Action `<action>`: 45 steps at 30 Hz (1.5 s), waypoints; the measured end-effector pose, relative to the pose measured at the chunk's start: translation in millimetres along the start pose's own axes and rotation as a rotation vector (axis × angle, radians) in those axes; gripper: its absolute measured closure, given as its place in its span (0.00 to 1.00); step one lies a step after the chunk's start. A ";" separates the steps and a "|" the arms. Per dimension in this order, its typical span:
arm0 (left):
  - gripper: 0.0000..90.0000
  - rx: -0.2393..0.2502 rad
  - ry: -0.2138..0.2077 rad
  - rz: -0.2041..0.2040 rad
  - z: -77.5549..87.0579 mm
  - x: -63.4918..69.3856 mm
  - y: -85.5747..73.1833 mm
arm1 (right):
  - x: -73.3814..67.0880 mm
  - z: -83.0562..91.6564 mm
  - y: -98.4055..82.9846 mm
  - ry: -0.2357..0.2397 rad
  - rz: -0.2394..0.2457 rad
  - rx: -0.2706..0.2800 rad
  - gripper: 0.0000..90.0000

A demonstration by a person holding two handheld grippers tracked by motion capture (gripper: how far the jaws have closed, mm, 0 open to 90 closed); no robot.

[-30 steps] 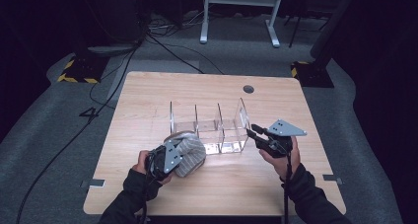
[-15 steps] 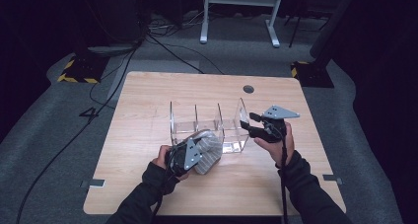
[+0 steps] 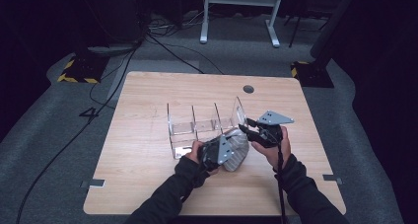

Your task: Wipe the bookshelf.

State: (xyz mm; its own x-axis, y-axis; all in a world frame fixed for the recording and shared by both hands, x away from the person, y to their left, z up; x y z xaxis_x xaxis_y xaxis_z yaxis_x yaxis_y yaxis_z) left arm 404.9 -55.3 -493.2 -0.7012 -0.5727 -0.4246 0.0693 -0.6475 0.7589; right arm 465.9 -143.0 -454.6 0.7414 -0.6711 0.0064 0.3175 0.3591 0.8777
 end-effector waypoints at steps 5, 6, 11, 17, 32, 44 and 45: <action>0.84 -0.058 0.027 -0.018 -0.4 -3.4 -7.8 | 1.3 3.7 1.1 -0.040 0.037 0.011 0.80; 0.84 -0.058 0.021 -0.004 3.1 -5.8 -11.3 | 1.7 3.7 1.0 -0.031 0.030 0.014 0.80; 0.84 -0.101 0.049 -0.024 30.3 -19.7 -37.3 | 2.1 3.7 1.2 -0.036 0.045 0.016 0.81; 0.85 -0.102 0.116 -0.002 72.6 -40.4 -65.7 | 3.0 6.2 1.1 -0.031 0.050 0.022 0.82; 0.83 -0.124 0.215 0.059 119.9 -72.5 -117.2 | -0.3 8.0 4.7 -0.029 0.041 0.022 0.68; 0.83 -0.119 0.197 0.065 114.9 -77.0 -116.7 | 10.3 -29.0 2.9 0.068 -0.030 -0.061 0.74; 0.83 -0.116 0.197 0.064 113.2 -78.1 -115.3 | 11.0 -27.9 2.6 0.069 -0.033 -0.058 0.75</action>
State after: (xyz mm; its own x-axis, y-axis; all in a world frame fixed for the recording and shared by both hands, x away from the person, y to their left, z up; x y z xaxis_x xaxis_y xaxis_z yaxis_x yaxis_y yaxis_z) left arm 371.3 121.0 -491.7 -0.5416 -0.6940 -0.4744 0.1979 -0.6537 0.7304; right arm 491.3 -131.3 -465.6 0.7684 -0.6374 -0.0570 0.3746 0.3758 0.8476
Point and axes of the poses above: each handheld gripper's, and its own axes: z roughly backward along the jaws, y roughly out of its top, x roughly to its right, the point moved 9 cm from there along -z, roughly forward along the jaws, and after that the axes turned 6 degrees about y, right-handed, at the moved point
